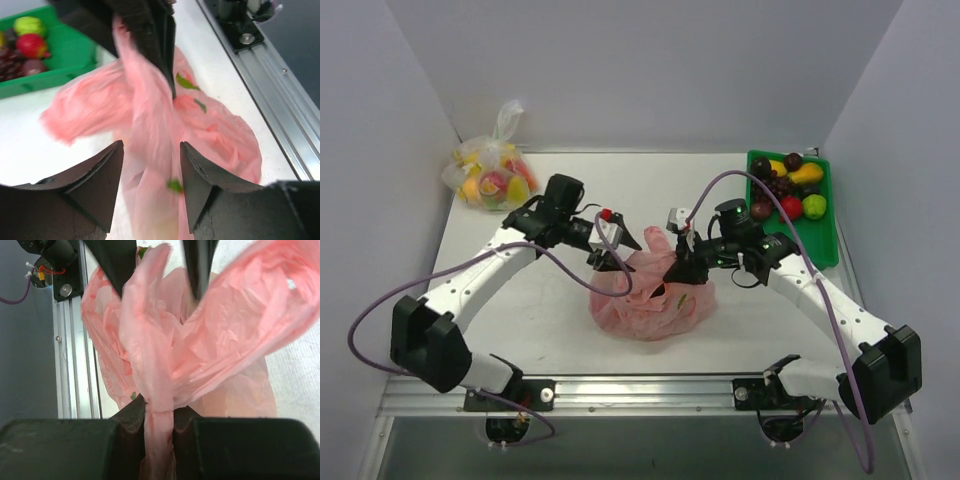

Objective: Place the fake fruits into the plastic bag and tie a complex knot

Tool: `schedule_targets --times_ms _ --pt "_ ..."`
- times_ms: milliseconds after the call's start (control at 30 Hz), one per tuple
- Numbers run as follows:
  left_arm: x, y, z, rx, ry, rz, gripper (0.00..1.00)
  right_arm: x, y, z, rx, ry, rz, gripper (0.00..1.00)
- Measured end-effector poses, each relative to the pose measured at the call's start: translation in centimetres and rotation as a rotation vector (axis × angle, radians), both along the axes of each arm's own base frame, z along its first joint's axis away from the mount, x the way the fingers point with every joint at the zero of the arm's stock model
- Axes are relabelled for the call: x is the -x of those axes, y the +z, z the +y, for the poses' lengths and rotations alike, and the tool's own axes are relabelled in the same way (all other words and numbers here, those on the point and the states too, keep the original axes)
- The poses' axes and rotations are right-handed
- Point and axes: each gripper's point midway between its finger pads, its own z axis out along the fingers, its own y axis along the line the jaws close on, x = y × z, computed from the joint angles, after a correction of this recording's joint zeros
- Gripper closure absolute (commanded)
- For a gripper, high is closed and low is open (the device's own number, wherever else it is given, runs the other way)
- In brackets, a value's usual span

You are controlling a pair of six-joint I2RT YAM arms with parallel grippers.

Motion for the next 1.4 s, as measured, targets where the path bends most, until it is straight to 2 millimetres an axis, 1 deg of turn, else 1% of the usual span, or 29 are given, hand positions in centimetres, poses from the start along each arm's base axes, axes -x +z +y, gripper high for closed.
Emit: schedule_targets --times_ms 100,167,200,267,333,367,433,567,667,767,867,1000,1100,1200,1300,1400 --pt "-0.9 2.7 2.6 0.029 0.101 -0.020 0.40 0.0 0.2 0.0 -0.002 0.004 -0.013 1.00" --pt "-0.8 4.8 4.1 0.051 0.161 -0.027 0.37 0.0 0.3 -0.1 -0.004 0.008 -0.023 1.00" --pt "-0.6 5.6 4.5 0.060 0.180 -0.027 0.32 0.0 0.3 -0.1 -0.004 0.010 -0.027 1.00" --pt "-0.3 6.7 5.1 0.073 0.215 -0.005 0.30 0.0 0.3 -0.1 -0.004 0.014 -0.034 1.00" --pt "-0.6 7.2 5.1 0.076 0.257 0.045 0.28 0.0 0.3 0.0 -0.004 0.021 -0.045 1.00" --pt "-1.1 7.3 4.9 0.076 0.284 0.083 0.27 0.0 0.3 0.0 -0.003 0.027 -0.053 1.00" --pt "-2.3 7.2 4.3 0.073 0.327 0.165 0.23 0.0 0.2 -0.1 0.001 0.039 -0.069 1.00" --pt "-5.1 6.2 2.7 0.058 0.385 0.329 0.22 0.5 0.0 0.0 0.011 0.073 -0.091 1.00" --pt "-6.0 5.5 1.8 0.054 0.401 0.435 0.23 0.8 0.0 0.1 0.015 0.092 -0.105 1.00" --pt "-5.9 5.8 1.0 0.066 0.382 0.508 0.27 0.9 -0.1 0.1 0.018 0.098 -0.110 1.00" --pt "-5.3 6.5 0.3 0.086 0.333 0.557 0.28 0.8 -0.1 0.0 0.025 0.099 -0.118 1.00" --pt "-4.2 8.0 -0.4 0.121 0.258 0.601 0.30 0.8 -0.2 -0.2 0.031 0.098 -0.124 1.00" --pt "-3.6 8.2 -0.7 0.117 0.230 0.624 0.31 0.8 -0.2 -0.2 0.033 0.095 -0.130 1.00" --pt "-3.4 7.5 -0.9 0.097 0.226 0.635 0.31 0.8 -0.1 -0.3 0.036 0.092 -0.139 1.00" --pt "-3.2 6.1 -0.9 0.054 0.243 0.651 0.34 0.8 0.0 -0.4 0.035 0.092 -0.146 1.00" --pt "-3.2 4.9 -0.7 0.016 0.266 0.662 0.48 0.8 0.1 -0.5 0.036 0.093 -0.152 1.00"
